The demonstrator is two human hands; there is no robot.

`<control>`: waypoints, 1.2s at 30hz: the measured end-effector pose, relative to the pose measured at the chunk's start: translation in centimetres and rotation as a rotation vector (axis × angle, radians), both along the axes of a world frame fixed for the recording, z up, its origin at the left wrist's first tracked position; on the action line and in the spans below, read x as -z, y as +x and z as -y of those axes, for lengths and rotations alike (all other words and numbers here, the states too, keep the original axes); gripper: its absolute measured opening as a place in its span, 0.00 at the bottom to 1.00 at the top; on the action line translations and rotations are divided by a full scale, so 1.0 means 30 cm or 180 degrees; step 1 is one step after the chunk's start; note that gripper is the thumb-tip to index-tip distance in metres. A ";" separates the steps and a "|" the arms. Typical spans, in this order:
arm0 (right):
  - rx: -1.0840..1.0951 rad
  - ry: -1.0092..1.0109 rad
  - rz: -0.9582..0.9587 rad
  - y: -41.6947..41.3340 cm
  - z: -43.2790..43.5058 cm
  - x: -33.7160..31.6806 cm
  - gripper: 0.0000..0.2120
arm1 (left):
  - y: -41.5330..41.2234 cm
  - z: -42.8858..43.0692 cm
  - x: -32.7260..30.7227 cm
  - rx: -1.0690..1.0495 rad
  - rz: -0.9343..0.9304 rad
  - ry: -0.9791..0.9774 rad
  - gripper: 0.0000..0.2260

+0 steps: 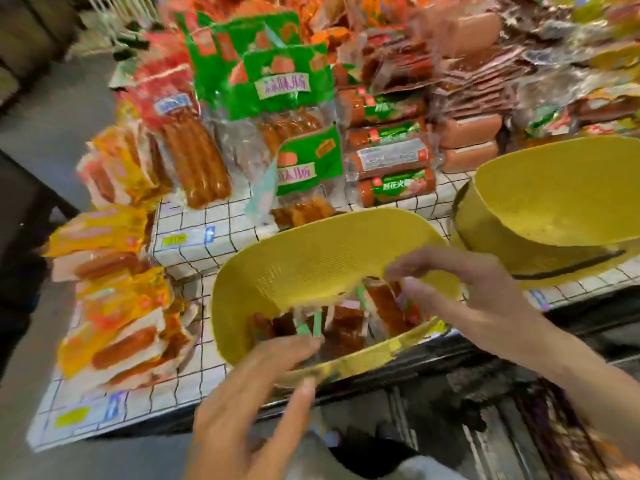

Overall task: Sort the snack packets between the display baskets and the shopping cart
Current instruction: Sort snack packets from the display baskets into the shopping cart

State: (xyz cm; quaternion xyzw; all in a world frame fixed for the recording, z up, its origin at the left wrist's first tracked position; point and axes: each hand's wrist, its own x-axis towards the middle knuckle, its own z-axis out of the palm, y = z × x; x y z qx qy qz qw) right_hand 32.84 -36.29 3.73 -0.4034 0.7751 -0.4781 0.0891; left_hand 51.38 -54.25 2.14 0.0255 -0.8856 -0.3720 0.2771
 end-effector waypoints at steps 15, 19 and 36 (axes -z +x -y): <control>-0.1387 0.3739 -0.2061 -0.102 0.420 0.330 0.26 | -0.040 0.245 0.187 -0.0584 0.0295 -0.0378 0.14; -0.1348 0.2919 -0.0878 -0.123 0.412 0.270 0.10 | -0.045 0.241 0.169 -0.0567 0.0404 -0.0327 0.15; -0.2641 0.3792 -0.1499 -0.323 0.312 0.241 0.31 | -0.336 0.200 0.113 -0.0315 0.1212 0.1724 0.09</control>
